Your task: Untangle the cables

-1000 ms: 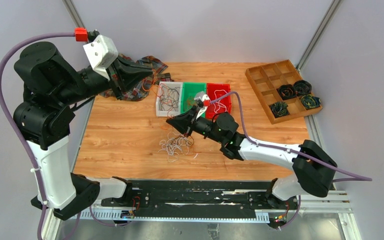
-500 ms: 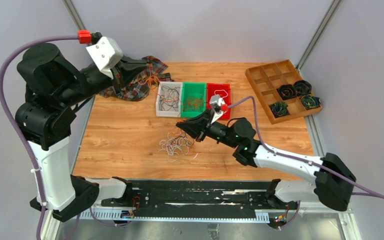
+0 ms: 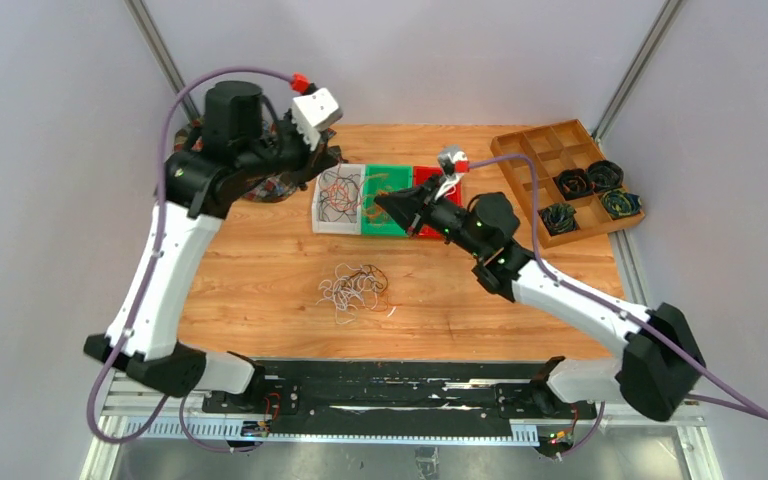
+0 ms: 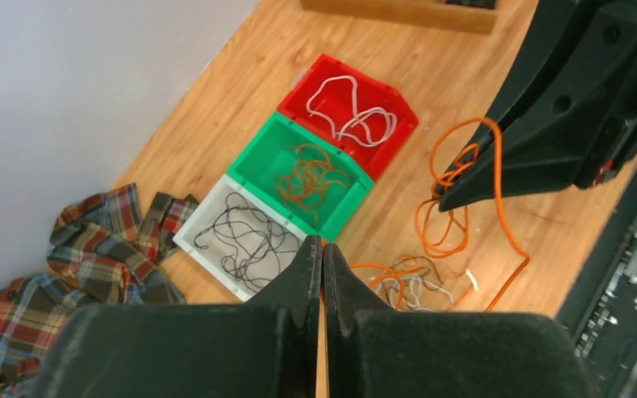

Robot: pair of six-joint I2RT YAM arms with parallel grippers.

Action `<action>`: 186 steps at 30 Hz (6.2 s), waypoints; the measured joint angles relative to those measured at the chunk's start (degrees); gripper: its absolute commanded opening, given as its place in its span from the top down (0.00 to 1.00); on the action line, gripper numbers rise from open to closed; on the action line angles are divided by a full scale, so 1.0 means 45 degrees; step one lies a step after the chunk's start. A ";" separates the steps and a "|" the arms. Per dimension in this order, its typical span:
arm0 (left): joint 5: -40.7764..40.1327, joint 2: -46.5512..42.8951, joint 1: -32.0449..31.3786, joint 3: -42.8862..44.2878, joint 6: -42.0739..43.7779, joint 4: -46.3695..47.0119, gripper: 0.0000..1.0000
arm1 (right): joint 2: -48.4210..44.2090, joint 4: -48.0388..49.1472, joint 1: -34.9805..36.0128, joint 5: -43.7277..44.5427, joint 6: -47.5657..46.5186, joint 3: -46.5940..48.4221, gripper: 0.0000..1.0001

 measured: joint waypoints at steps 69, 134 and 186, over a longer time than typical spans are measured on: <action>-0.3361 0.9622 -0.1069 -0.2181 -0.0991 0.8704 0.99 | -0.0282 -0.3769 -0.2390 0.4095 -0.1001 -0.2540 0.53; -0.2176 -0.0651 0.1681 -0.5357 0.0413 0.0525 0.02 | 0.2812 -0.8437 0.1360 0.2336 -0.1326 -0.0476 0.46; -0.0296 -0.1613 0.1681 -0.6305 0.1608 0.0199 0.02 | 0.2317 -1.2075 0.2322 0.0058 -0.2846 0.3395 0.99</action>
